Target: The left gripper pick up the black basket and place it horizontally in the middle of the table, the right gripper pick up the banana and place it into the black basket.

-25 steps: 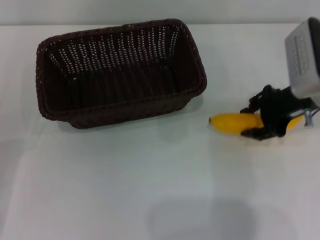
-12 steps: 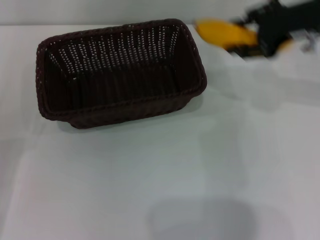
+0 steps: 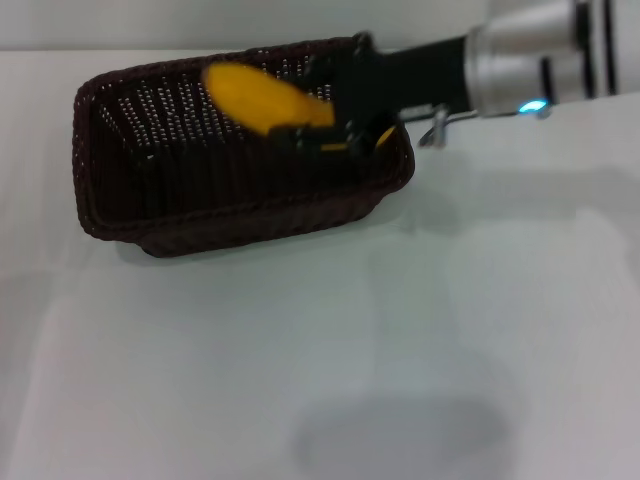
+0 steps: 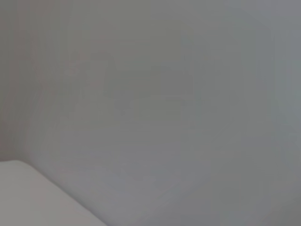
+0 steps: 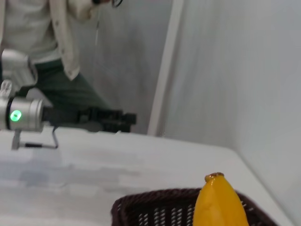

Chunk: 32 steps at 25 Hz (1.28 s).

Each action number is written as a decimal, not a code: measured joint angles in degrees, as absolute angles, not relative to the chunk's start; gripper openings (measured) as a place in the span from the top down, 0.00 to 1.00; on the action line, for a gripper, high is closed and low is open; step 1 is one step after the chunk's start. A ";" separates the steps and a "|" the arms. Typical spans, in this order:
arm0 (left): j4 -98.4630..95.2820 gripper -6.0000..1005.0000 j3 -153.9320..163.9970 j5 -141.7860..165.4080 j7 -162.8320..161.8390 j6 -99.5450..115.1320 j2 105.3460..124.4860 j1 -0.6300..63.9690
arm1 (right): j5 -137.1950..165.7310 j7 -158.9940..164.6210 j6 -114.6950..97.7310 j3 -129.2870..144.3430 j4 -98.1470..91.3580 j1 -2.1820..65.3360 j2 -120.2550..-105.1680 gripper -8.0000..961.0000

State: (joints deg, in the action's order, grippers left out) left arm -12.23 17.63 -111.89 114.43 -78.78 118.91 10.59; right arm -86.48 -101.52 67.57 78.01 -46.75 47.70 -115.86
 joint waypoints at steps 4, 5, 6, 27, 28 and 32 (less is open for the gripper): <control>-12.21 0.14 17.69 -111.39 114.44 -78.17 118.84 10.92 | -88.33 -102.29 63.96 83.73 -45.24 48.25 -116.11 0.41; -12.21 0.14 17.69 -111.33 114.44 -78.12 118.84 10.96 | -88.83 -102.44 63.59 84.27 -45.21 48.13 -116.13 0.40; -12.21 0.14 17.68 -111.32 114.47 -78.09 118.83 10.98 | -89.49 -102.76 63.24 84.90 -45.17 47.93 -116.13 0.40; -12.26 0.14 17.47 -110.58 114.17 -77.77 118.74 10.59 | -130.27 -120.36 71.22 70.30 -31.66 30.32 -115.39 0.24; -12.26 0.14 17.44 -110.59 114.18 -77.76 118.74 10.54 | -131.55 -121.04 72.79 67.59 -29.59 29.59 -115.42 0.24; -12.48 0.14 17.43 -110.60 114.47 -78.11 118.80 10.10 | -132.50 -124.40 75.89 55.75 -21.13 28.05 -115.64 0.24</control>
